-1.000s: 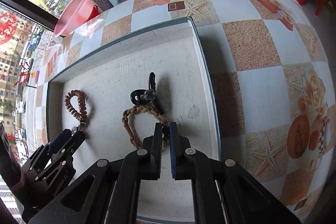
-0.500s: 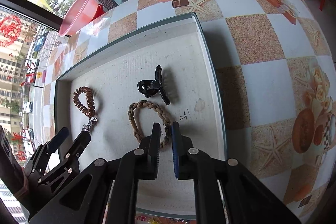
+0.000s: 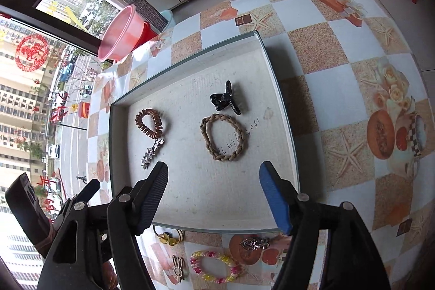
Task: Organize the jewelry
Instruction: 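Lower the star clip into the tray and open the left gripper while the right releases the bracelet there, then grasp the beige bunny-ear clip with the left gripper while the right gripper grasps the green bangle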
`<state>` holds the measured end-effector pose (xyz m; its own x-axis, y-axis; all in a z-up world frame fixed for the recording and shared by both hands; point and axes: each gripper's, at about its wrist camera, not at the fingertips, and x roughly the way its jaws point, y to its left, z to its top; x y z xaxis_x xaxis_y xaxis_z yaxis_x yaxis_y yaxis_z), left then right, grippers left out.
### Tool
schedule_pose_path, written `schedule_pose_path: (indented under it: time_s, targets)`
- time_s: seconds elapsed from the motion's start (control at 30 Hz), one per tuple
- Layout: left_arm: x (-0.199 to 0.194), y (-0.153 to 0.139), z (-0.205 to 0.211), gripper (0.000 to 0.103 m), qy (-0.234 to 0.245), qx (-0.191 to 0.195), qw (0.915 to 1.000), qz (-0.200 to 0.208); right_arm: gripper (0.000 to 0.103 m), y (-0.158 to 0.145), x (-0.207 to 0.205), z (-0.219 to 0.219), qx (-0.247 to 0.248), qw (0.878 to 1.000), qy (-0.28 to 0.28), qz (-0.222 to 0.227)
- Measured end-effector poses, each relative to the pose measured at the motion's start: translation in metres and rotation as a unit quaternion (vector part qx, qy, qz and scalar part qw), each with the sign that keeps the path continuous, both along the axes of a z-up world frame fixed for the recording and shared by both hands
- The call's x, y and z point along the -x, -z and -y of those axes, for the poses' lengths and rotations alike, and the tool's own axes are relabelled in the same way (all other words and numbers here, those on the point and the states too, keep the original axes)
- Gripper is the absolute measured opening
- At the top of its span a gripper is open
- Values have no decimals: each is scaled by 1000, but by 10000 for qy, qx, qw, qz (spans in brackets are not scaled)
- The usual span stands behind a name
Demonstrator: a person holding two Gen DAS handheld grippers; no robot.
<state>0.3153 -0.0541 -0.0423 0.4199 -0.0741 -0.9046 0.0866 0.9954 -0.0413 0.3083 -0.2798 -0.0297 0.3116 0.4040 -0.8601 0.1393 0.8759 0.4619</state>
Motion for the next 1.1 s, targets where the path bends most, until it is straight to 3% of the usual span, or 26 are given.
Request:
schedule_pose_path:
  time_s: [0.03, 0.3, 0.33, 0.67, 1.1]
  targets:
    - [6, -2, -3, 103, -17, -17, 10000, -10, 83, -2, 6, 0, -11, 10000, 6, 10]
    - [65, -7, -27, 103, 47, 154, 9995, -255, 88, -14, 58, -7, 307, 9994, -98, 110]
    - [72, -6, -30, 103, 58, 133, 9995, -288, 102, -15, 66, -8, 378, 9991, -117, 137]
    - [135, 6, -50, 103, 171, -229, 9977, -608, 103, -16, 134, -11, 759, 9968, -83, 215]
    - [180, 37, -62, 103, 255, -156, 9939, -1060, 103, 19, 207, -21, 865, 9939, -235, -640]
